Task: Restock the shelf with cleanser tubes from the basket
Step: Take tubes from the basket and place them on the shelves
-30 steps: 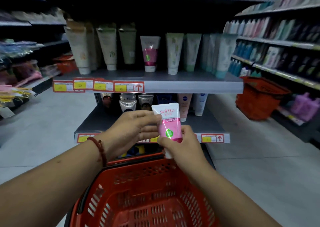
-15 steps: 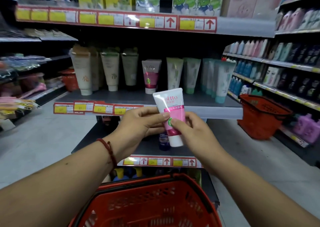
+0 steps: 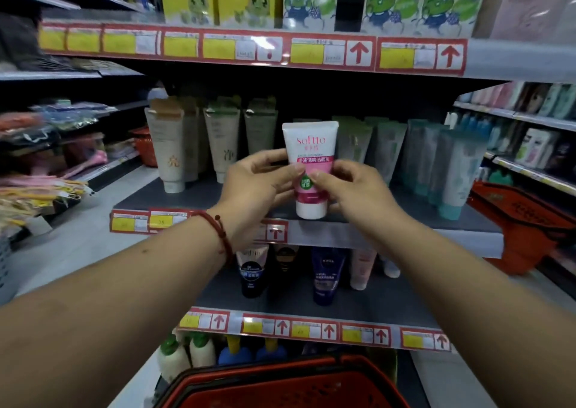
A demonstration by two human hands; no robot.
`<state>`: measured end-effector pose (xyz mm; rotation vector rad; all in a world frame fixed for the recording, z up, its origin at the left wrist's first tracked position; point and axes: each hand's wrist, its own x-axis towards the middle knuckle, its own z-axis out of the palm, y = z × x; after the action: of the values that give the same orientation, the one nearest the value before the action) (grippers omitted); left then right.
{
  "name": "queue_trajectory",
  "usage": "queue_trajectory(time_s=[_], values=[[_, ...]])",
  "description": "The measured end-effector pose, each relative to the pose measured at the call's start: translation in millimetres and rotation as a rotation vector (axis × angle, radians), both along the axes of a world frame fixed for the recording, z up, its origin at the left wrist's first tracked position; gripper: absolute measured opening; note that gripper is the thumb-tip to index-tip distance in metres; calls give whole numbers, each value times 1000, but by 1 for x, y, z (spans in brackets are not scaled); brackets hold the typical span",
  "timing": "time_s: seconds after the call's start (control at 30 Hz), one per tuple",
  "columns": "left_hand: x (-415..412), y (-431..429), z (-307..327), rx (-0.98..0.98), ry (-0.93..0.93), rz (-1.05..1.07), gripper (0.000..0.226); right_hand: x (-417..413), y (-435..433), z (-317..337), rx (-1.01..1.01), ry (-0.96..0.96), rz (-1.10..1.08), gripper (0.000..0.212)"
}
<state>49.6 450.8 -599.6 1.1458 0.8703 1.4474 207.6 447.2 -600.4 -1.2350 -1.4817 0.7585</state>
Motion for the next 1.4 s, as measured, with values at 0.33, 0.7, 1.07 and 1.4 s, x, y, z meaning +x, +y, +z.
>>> queue_trajectory(time_s=[0.33, 0.7, 1.07, 1.4], values=[[2, 84, -14, 3, 151, 62, 33, -7, 84, -19, -20, -35, -84, 22], [-16, 55, -17, -27, 384, 135, 39, -10, 52, -2, -58, -300, -166, 37], [-77, -74, -78, 148, 564, 283, 8, -49, -75, -53, 73, -447, -2, 20], [-107, -83, -220, -185, 509, 278, 7, -62, -84, -169, -235, -323, 18, 35]])
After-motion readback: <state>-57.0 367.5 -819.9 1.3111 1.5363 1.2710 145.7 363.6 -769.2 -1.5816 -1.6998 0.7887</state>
